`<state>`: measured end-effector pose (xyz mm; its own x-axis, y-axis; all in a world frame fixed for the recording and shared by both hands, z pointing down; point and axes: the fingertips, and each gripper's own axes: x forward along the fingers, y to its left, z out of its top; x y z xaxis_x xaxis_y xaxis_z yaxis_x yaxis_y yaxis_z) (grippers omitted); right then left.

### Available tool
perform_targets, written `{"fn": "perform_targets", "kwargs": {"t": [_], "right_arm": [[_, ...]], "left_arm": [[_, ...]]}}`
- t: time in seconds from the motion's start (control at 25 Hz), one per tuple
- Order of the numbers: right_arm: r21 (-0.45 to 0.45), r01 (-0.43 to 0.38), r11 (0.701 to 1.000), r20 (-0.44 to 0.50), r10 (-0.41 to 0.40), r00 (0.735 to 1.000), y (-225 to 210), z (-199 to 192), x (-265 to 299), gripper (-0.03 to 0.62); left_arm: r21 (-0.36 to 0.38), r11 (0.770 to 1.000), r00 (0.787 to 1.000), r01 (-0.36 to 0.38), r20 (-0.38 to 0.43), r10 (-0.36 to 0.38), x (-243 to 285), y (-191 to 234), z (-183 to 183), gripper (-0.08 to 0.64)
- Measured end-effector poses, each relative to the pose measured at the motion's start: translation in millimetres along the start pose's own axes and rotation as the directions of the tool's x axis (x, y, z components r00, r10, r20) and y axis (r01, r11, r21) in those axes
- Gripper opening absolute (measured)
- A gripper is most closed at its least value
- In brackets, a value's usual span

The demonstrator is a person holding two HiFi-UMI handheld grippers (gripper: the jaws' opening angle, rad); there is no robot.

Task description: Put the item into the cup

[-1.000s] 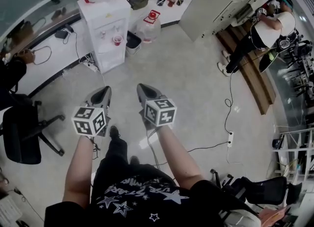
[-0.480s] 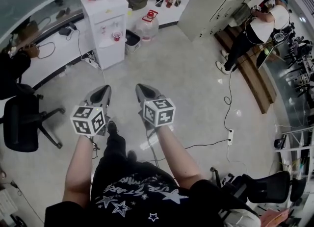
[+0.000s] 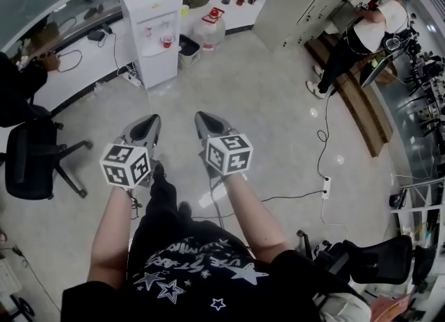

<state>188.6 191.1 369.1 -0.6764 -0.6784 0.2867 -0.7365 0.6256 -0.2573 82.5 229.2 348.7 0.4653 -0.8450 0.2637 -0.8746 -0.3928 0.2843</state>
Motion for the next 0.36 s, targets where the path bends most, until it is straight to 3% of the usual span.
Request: {"fn": "perform_targets", "kwargs": {"t": [0.36], "right_arm": [[-0.025, 0.018, 1.0, 0.023, -0.018, 1.0, 7, -7, -29, 0.0]], "left_arm": [[-0.003, 1.0, 1.0, -0.024, -0.016, 0.024, -20, -17, -22, 0.009]]}}
